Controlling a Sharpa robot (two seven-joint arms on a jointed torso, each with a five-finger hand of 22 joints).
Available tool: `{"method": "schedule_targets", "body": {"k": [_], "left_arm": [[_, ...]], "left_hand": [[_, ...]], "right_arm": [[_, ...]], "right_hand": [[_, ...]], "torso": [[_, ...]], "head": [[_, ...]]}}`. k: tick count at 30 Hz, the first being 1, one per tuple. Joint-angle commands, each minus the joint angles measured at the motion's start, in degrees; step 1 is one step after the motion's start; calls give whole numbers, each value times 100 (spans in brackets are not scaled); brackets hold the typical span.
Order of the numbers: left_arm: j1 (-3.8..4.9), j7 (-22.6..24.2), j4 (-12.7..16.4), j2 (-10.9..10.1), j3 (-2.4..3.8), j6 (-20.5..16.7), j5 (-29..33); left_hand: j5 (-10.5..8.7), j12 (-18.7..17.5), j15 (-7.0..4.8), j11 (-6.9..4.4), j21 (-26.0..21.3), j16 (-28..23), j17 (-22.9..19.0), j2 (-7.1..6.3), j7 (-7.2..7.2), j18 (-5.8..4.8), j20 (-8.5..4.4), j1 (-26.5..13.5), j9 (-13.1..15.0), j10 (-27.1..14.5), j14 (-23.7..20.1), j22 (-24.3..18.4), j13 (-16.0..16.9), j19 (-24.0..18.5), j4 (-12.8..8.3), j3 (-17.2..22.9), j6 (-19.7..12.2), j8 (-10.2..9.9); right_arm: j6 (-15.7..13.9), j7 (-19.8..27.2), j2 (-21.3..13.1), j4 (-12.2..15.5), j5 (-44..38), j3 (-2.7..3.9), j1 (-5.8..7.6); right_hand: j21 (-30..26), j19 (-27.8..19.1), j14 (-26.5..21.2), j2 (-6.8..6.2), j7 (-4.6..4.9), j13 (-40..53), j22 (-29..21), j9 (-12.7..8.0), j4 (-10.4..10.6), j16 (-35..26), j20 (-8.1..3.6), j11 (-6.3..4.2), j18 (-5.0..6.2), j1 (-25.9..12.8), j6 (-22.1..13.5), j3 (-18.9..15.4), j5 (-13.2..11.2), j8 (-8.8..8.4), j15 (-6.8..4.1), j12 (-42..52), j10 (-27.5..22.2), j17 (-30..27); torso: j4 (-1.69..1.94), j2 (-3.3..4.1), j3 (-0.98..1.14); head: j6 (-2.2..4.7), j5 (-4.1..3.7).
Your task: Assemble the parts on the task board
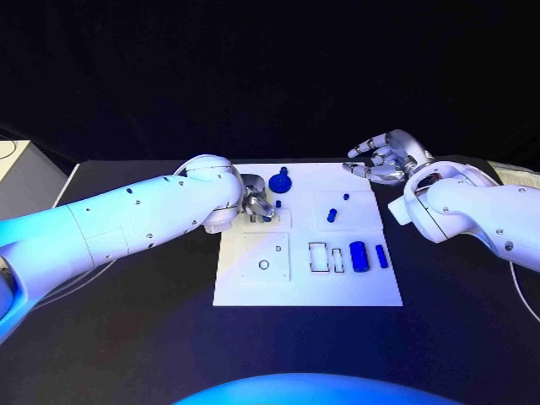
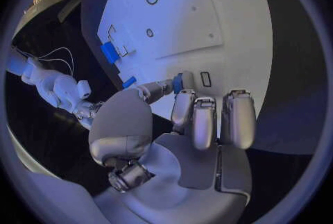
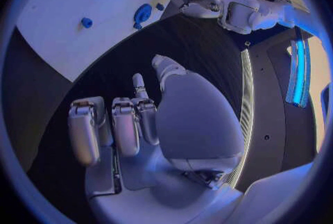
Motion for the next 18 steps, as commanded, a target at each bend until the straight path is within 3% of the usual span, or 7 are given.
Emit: {"method": "schedule_targets", "body": {"k": [1,18], "left_arm": [[-39,19,23,21,-25,245,-21],[-39,7,51,3,-15,243,-272]], "left_hand": [[-11,28,-47,7,38,37,1509,133,-447,-109,3,104,-13,56,585,275,21,47,-129,84,475,4],[38,119,-74,-29,110,37,1509,176,-486,-149,-25,234,-116,163,585,454,200,171,-236,82,573,14]], "right_arm": [[77,34,-5,9,-60,1,-5],[82,36,-11,11,-61,1,-6]], "right_hand": [[-26,538,582,-52,1,1326,1403,-3,4,-9,42,38,-38,-21,-37,20,-20,16,39,-25,382,1405],[-26,538,582,-52,1,1326,1403,-3,4,-9,42,38,-38,-21,-37,20,-20,16,39,-25,382,1405]], "torso": [[2,2,-2],[-2,-2,-3]], "head": [[-9,-3],[-23,-1]]}}
